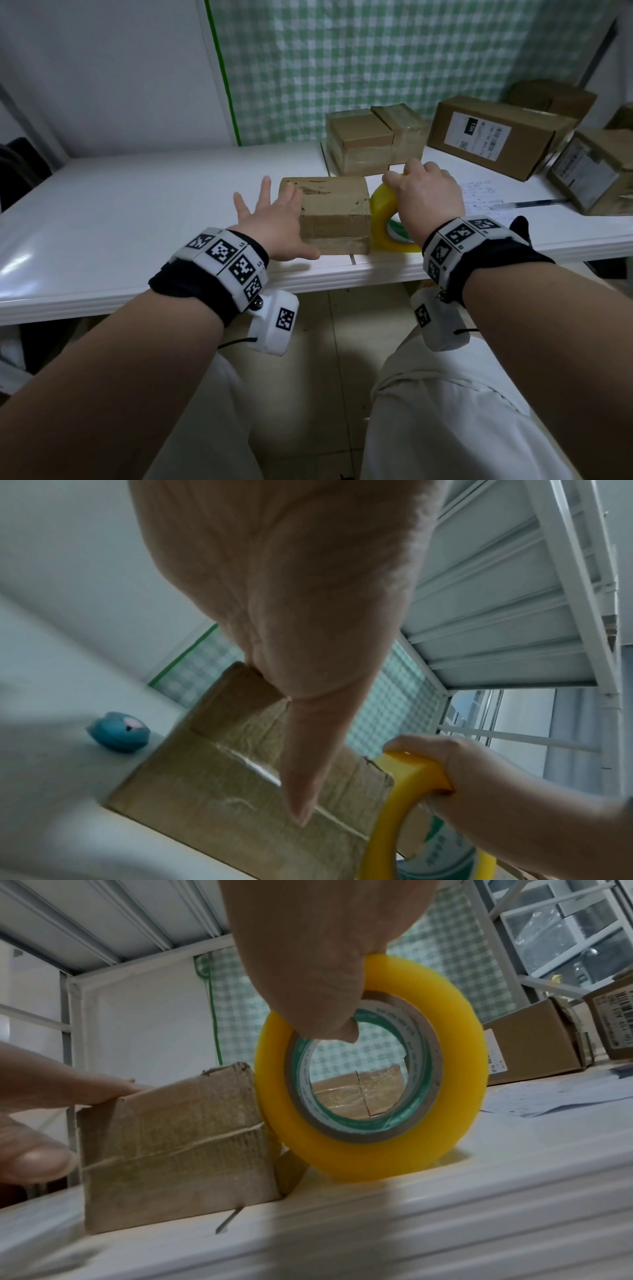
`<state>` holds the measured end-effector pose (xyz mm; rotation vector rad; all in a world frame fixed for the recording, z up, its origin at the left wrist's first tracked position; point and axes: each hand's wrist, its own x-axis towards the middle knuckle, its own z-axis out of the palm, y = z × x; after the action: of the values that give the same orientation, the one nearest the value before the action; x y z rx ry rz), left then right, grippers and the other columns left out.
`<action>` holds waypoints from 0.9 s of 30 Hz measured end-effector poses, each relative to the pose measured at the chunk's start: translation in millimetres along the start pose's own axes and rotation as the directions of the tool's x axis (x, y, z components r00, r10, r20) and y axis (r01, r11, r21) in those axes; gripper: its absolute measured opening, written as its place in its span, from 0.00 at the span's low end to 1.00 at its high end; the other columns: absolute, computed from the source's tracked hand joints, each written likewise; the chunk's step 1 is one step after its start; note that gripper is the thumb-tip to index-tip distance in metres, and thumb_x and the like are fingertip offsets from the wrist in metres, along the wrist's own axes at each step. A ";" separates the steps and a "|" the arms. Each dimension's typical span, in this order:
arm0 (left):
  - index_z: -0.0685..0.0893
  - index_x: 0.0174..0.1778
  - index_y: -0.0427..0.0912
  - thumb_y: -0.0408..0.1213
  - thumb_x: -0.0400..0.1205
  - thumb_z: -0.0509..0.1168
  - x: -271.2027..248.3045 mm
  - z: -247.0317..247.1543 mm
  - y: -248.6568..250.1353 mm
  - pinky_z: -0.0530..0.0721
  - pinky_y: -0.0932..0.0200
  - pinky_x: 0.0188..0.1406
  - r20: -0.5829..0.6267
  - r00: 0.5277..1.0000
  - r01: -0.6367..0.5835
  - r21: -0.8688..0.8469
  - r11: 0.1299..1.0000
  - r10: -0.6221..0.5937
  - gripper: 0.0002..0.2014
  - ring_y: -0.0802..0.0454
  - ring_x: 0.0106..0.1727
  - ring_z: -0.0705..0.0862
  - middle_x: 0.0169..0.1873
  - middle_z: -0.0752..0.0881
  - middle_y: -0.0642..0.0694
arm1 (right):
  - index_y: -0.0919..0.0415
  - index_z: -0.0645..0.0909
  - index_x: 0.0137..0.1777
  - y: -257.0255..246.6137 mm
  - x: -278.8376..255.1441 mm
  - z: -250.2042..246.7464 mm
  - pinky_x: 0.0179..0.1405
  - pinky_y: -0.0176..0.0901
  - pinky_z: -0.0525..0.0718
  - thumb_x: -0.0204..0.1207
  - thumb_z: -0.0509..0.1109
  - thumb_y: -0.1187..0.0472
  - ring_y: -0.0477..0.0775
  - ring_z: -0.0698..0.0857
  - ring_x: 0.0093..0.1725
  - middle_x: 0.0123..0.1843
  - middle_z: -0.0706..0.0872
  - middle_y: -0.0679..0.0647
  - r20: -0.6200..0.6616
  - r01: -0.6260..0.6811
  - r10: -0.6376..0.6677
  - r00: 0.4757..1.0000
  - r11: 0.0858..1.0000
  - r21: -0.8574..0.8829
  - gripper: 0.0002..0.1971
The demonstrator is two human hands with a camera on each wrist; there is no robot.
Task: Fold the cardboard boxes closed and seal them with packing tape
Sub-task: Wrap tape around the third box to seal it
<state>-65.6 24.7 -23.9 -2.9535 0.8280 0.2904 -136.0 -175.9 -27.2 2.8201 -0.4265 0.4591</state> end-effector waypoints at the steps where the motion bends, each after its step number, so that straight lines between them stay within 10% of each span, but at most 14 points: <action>1: 0.38 0.83 0.48 0.65 0.73 0.65 -0.2 -1.1 2.1 0.34 0.25 0.73 0.009 1.000 -0.013 0.009 1.000 0.013 0.54 0.42 0.80 0.28 0.83 0.36 0.52 | 0.57 0.74 0.65 0.0 0.2 0.1 0.54 0.54 0.75 0.74 0.60 0.74 0.66 0.76 0.59 0.60 0.76 0.62 0.001 0.000 0.000 1.000 1.000 -0.001 0.21; 27: 0.37 0.79 0.70 0.62 0.72 0.69 15.0 -3.5 57.8 0.42 0.19 0.71 0.035 0.987 -0.161 0.034 0.986 0.160 0.50 0.37 0.82 0.36 0.83 0.34 0.44 | 0.59 0.75 0.64 0.2 1.9 0.3 0.57 0.56 0.74 0.73 0.61 0.73 0.67 0.77 0.60 0.60 0.76 0.64 -0.011 0.010 -0.009 1.000 0.999 0.052 0.20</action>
<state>-82.5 -32.7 -23.9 -2.8449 1.0572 0.3261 -134.3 -176.6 -26.8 2.8668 -0.4042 0.4897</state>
